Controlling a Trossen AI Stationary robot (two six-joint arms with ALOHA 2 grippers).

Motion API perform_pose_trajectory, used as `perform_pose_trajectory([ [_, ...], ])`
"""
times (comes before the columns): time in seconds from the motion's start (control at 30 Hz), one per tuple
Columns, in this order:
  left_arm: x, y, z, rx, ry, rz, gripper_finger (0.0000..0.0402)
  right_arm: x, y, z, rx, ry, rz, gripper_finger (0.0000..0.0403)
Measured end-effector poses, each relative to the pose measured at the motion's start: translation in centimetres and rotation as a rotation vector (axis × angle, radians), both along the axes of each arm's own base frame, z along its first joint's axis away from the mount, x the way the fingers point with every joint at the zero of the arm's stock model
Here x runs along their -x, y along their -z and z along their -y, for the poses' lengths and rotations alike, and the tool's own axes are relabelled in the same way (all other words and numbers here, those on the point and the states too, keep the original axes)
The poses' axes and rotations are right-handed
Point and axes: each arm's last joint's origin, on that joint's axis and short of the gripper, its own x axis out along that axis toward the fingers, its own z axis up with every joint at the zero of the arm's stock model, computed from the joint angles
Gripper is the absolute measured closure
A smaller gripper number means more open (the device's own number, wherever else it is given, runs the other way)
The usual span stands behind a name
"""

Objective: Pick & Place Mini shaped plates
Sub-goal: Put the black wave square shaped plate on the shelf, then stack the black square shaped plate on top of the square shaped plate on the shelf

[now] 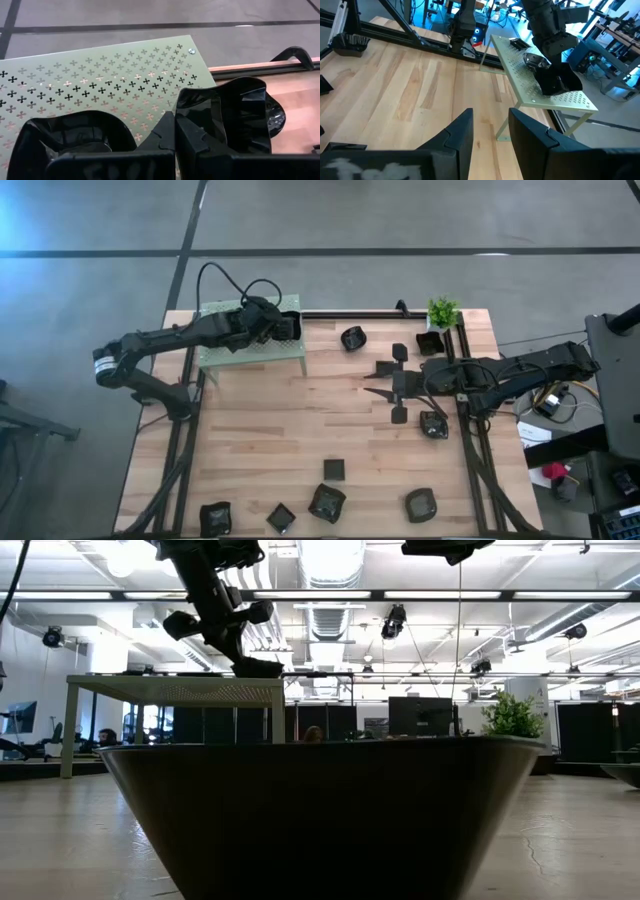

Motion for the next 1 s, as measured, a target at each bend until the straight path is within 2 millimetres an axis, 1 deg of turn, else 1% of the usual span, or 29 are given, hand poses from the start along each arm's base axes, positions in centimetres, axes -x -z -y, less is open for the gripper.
perform_pose_trajectory([
  [0.2,0.0,0.0,0.0,-0.001,0.0,-0.001,0.0394,0.0,0.0,0.0,-0.018,0.006,0.003,0.0284],
  [0.4,0.0,0.0,0.0,-0.001,0.001,-0.002,0.0351,0.0,0.0,0.0,-0.018,0.006,0.002,0.0284],
  [0.5,0.0,0.0,0.0,-0.002,-0.001,-0.002,0.0336,0.0,0.0,0.0,-0.018,0.006,0.002,0.0284],
  [0.73,0.1,-0.1,0.0,-0.029,0.027,-0.044,0.033,0.0,0.0,0.0,-0.017,0.006,-0.001,0.0284],
  [0.87,0.5,-1.4,0.5,-0.055,0.139,-0.065,0.033,0.0,0.2,0.0,-0.015,0.006,-0.014,0.0284],
  [1.0,0.9,-2.9,2.5,-0.107,0.26,-0.07,0.033,0.1,0.3,0.0,-0.013,0.007,-0.025,0.0285],
])
